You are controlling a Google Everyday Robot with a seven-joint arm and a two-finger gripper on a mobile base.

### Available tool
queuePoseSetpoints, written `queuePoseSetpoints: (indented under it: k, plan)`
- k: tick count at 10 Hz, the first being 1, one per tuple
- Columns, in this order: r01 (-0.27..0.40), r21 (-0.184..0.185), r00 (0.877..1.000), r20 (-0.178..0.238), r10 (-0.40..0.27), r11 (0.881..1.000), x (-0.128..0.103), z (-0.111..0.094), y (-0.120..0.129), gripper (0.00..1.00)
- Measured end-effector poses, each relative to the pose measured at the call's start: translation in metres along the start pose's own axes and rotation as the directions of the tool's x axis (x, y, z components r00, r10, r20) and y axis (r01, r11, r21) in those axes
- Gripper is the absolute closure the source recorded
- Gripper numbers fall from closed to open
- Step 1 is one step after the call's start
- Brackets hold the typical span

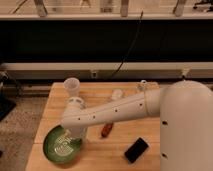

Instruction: Drag the ceramic bowl in a circle

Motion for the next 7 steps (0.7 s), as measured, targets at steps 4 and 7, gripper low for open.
queuePoseSetpoints:
  k: [4,7]
  plan:
    - [0.019,-0.014,1.0,0.009,-0.019,1.0,-0.0037,0.006,0.0052,0.55]
    - [0.024,-0.015,1.0,0.015,-0.023,1.0,-0.0057,0.0091,0.0093,0.86]
